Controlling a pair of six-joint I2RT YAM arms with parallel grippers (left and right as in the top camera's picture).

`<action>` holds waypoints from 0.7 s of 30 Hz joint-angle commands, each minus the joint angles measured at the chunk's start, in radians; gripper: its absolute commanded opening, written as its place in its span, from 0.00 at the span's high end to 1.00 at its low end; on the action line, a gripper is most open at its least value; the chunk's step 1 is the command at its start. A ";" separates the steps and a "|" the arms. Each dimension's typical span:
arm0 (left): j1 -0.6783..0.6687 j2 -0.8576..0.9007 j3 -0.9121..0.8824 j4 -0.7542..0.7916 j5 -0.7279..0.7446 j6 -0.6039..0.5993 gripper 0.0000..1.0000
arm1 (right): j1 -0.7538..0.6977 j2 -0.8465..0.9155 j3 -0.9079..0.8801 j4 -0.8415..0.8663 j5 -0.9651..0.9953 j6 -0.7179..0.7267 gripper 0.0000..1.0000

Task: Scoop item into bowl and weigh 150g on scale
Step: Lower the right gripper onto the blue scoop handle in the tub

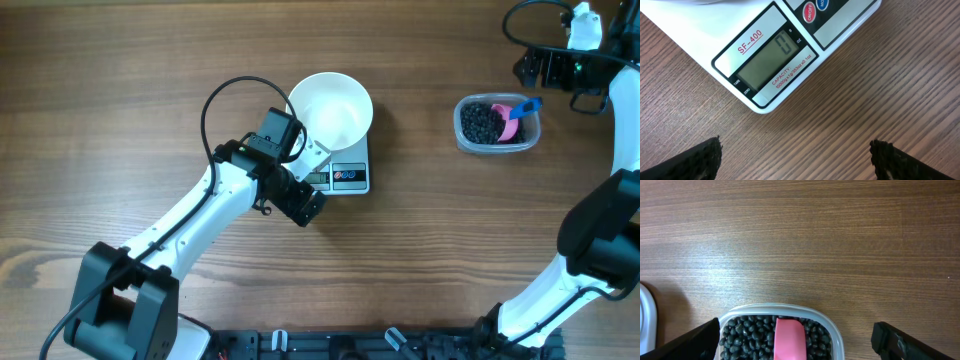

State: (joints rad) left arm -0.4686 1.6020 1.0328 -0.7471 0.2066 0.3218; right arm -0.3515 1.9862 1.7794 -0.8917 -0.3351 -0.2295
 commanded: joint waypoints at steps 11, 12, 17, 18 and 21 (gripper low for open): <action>0.004 -0.012 -0.006 0.000 0.009 -0.013 0.00 | 0.005 0.017 0.019 0.097 0.002 -0.003 0.00; 0.004 -0.012 -0.006 0.000 0.009 -0.013 0.00 | 0.005 0.017 0.019 0.099 0.002 -0.003 0.00; 0.004 -0.012 -0.006 0.000 0.009 -0.013 0.00 | -0.024 -0.064 0.055 -0.048 -0.022 0.010 0.00; 0.004 -0.012 -0.006 0.000 0.009 -0.013 0.00 | -0.032 -0.114 0.055 -0.079 -0.040 0.012 0.00; 0.004 -0.012 -0.006 0.000 0.009 -0.013 0.00 | -0.039 -0.174 0.055 -0.171 -0.039 0.011 0.00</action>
State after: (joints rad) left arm -0.4683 1.6020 1.0328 -0.7475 0.2066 0.3218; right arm -0.3828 1.9030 1.7962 -1.0199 -0.3447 -0.2268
